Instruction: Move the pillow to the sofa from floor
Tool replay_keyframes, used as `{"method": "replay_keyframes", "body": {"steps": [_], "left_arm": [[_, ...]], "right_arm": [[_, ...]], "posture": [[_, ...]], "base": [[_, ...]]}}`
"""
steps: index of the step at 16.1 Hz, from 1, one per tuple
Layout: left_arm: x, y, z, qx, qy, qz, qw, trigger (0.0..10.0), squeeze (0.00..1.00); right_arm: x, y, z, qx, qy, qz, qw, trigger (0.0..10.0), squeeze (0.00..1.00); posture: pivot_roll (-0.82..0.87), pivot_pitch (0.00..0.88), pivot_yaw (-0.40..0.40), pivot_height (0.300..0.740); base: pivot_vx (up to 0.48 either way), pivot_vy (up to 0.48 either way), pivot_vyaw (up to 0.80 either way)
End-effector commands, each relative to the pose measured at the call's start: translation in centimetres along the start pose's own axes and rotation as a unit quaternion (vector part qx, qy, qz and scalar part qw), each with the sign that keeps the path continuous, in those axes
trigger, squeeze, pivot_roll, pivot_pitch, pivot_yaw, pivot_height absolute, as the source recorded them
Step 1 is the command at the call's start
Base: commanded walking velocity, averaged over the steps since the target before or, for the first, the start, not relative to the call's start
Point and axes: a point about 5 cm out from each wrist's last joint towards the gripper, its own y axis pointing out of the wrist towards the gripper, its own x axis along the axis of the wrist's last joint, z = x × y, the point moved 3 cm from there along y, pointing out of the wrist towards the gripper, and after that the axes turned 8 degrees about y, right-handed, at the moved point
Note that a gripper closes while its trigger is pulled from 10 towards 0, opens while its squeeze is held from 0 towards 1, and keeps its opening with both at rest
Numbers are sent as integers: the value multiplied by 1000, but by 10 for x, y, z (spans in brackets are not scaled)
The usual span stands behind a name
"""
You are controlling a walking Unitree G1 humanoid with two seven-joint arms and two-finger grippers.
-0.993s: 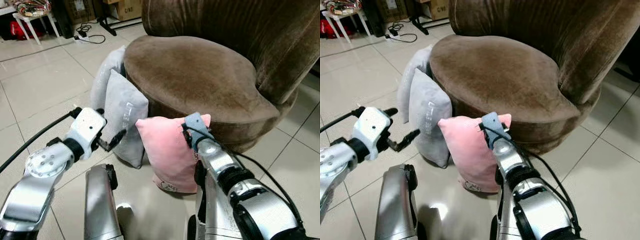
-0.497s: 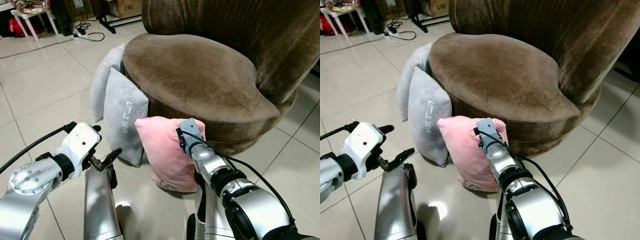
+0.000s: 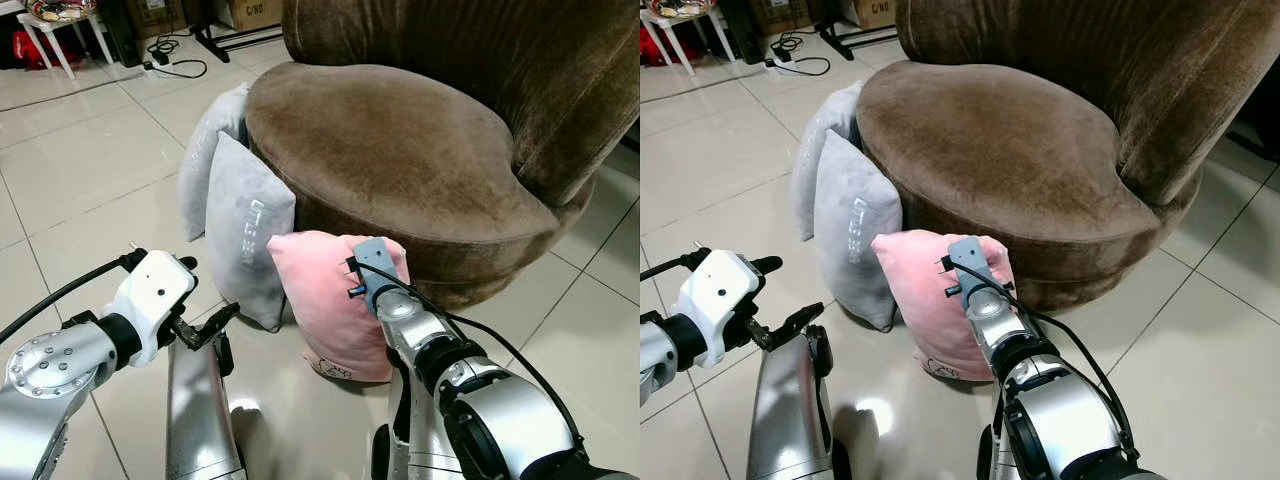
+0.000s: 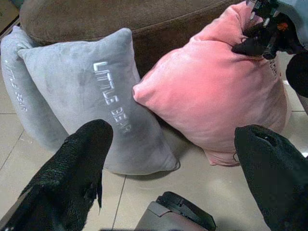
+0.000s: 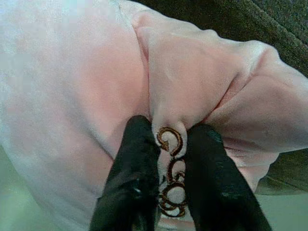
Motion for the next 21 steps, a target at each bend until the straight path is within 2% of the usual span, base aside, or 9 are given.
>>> {"method": "replay_keyframes", "body": {"steps": [1,4,6,9,11,14,19,20,21], "left_arm": [[3,-4,3,4,5,0,1000,10000,0],[2,-2,3,5,6,0,1000,10000,0],[2,-2,4,11,7,-2,1000,10000,0],[3,4,11,33,9,-13,999,10000,0],[4,10,16,45,7,-20,999,10000,0],[9,23,20,60,7,-40,997,10000,0],[15,44,29,81,12,-64,995,10000,0],[21,48,33,96,10,-78,992,10000,0],[24,48,35,102,9,-84,991,10000,0]], "right_arm": [[-1,0,3,5,1,6,1000,0,0],[-2,0,5,16,10,3,1000,0,0],[-2,-1,11,49,30,-9,998,0,0],[16,-7,9,130,61,-102,984,0,0],[29,-15,2,169,91,-160,968,0,0],[56,-43,-26,207,135,-274,930,0,0],[90,-79,-53,206,171,-360,894,0,0],[121,-105,-79,192,220,-416,861,0,0],[140,-120,-91,188,240,-448,841,0,0]], "posture": [[54,80,11,370],[53,59,15,370],[52,32,16,370],[30,0,19,370],[14,0,24,370],[-19,0,34,370],[-69,0,49,370],[-72,0,45,370],[-76,0,45,370]], "base": [[0,0,0],[0,0,0],[0,0,0],[0,0,0],[0,0,0],[0,0,0],[0,0,0],[0,0,0],[0,0,0]]}}
